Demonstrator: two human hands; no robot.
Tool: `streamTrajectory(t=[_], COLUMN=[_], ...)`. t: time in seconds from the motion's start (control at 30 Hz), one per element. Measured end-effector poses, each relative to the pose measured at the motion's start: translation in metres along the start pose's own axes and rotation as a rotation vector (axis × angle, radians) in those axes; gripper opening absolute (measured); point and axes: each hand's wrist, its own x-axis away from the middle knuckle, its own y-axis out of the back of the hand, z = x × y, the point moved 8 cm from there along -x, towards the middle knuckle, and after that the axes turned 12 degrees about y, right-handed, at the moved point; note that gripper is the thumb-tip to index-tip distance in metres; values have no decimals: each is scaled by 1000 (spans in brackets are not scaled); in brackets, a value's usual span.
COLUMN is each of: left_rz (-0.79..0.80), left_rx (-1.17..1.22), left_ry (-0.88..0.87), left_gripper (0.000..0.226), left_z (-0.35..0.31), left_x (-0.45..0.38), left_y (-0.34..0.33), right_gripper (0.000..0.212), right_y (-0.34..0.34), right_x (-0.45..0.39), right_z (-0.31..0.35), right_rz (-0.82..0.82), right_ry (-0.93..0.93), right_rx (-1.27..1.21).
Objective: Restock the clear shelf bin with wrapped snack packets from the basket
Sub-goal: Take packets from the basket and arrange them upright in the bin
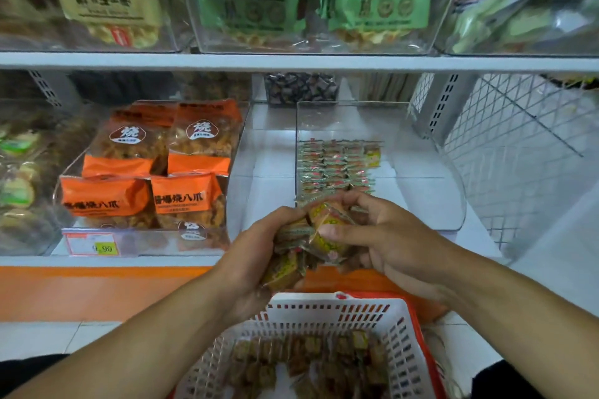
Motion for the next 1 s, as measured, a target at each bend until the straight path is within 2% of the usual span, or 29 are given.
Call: streamTrajectory(t=[0.07, 0.13, 0.33, 0.43, 0.57, 0.67, 0.73, 0.9, 1.0], left_rz=[-4, -19, -112, -108, -79, -48, -36, -9, 22], left_rx=[106, 116, 150, 161, 173, 189, 193, 153, 119], left_ry=[33, 23, 54, 76, 89, 85, 78, 90, 157], left_gripper=[33, 47, 37, 31, 31, 29, 30, 42, 49], left_z=[-6, -4, -3, 0, 2, 2, 1, -3, -2], left_x=[-6, -9, -6, -5, -6, -7, -7, -10, -8], left_y=[-3, 4, 11, 12, 8, 5, 6, 8, 7], right_gripper=[55, 54, 44, 52, 60, 43, 39, 51, 75], right_y=[2, 6, 12, 19, 20, 20, 22, 22, 16], right_x=[0, 0, 4, 4, 6, 6, 6, 7, 10], right_z=[-1, -1, 7, 10, 14, 18, 18, 12, 11], right_rz=[-4, 6, 3, -23, 43, 65, 35, 74, 183], right_ry=[-17, -22, 38, 71, 97, 132, 135, 33, -11], right_rx=[-16, 9, 131, 171, 184, 221, 188, 85, 89])
